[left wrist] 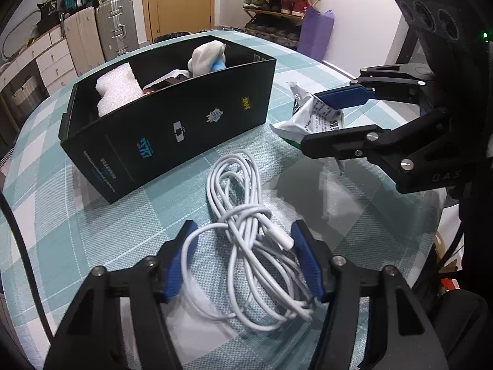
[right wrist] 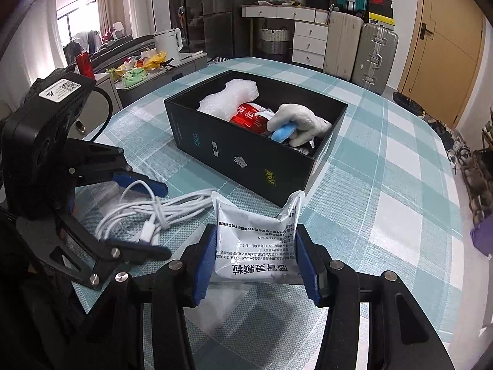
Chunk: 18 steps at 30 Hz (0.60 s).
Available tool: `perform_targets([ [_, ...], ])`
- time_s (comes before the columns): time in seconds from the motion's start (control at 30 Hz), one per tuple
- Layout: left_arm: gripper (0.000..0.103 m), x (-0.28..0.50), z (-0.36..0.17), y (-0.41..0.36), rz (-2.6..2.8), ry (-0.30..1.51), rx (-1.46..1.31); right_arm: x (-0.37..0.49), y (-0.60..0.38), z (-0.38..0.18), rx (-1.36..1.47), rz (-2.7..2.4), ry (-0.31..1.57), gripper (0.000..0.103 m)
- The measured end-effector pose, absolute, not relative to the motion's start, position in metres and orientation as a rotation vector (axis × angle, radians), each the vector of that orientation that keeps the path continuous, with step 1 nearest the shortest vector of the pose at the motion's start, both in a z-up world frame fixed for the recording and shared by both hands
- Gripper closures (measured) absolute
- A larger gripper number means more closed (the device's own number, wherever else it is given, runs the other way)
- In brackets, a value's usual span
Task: Organize soft objects
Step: 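Grasp the coiled white cable with the left tool while the right tool holds the sachet, then carry the white cable and sachet over the black box with both tools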
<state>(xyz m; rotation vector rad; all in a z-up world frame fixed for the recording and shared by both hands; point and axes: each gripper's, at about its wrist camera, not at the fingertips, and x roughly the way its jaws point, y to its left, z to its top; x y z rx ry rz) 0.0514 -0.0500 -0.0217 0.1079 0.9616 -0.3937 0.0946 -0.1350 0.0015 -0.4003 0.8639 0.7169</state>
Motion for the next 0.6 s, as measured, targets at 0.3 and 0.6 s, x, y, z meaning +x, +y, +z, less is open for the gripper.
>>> perform_targets([
  [0.3, 0.07, 0.051, -0.011, -0.043, -0.399, 0.937, 0.085, 0.093, -0.135, 0.006, -0.397, 0.725, 0.847, 0.053],
  [0.6, 0.075, 0.047, 0.005, -0.032, -0.402, 0.886, 0.051, 0.09, -0.14, 0.019, -0.359, 0.738, 0.802, 0.053],
])
